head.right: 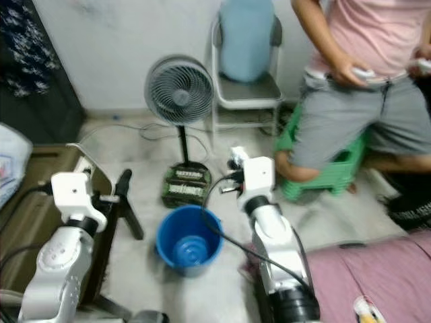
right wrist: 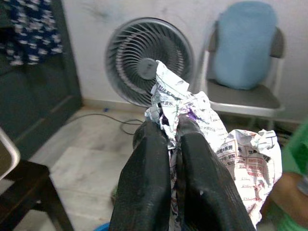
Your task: Clean up the room
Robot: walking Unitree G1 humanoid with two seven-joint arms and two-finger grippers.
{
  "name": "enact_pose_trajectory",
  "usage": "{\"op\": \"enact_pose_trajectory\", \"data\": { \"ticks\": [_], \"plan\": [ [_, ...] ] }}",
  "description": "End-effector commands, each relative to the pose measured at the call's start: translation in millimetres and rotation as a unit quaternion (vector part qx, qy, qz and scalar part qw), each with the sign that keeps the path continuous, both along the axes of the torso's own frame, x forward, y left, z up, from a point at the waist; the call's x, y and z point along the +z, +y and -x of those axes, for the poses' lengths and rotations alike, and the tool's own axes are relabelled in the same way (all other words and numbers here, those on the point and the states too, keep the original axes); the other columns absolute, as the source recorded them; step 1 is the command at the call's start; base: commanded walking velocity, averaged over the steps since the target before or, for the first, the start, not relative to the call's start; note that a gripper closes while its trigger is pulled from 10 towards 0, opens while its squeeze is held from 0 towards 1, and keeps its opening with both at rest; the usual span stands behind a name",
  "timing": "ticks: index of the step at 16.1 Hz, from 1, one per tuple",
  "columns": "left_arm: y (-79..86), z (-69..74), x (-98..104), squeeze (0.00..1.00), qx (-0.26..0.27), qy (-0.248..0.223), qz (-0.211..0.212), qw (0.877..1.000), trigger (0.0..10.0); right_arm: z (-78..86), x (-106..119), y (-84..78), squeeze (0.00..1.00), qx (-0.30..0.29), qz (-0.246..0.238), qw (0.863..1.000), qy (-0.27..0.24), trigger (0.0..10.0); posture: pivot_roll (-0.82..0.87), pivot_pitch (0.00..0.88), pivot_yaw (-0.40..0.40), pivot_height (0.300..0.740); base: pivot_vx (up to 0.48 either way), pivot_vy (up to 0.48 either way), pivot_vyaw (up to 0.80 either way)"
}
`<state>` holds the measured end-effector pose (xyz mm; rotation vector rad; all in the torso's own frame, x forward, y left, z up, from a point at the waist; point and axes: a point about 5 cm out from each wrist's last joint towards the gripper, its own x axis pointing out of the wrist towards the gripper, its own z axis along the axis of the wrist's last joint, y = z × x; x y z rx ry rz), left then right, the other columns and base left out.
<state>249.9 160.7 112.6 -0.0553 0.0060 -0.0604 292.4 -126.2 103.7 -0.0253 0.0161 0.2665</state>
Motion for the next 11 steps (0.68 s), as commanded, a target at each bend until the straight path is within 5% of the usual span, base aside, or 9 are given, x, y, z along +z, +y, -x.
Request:
{"op": "enact_pose_trajectory", "data": {
  "ticks": [1,7,11],
  "plan": [
    [-2.8,1.2,-0.8,0.0,-0.005,0.004,0.004,1.0,10.0,-1.0,3.0,-8.0,0.0,-0.015,0.004,1.0,-0.005,10.0,0.05,0.022,-0.019,0.74,0.0,0.0,0.8],
    [-3.4,1.1,-0.6,0.0,-0.007,0.004,0.003,1.0,10.0,-0.5,2.9,-8.9,0.0,-0.017,0.002,1.0,-0.006,10.0,0.05,0.022,-0.02,0.74,0.0,0.0,0.77],
    [-8.5,4.4,1.8,0.0,-0.038,-0.006,0.02,0.999,10.0,-0.1,2.1,-10.1,0.0,-0.023,-0.007,1.0,-0.004,10.0,0.05,0.02,-0.02,0.74,0.062,0.0,0.13]
  ]
}}
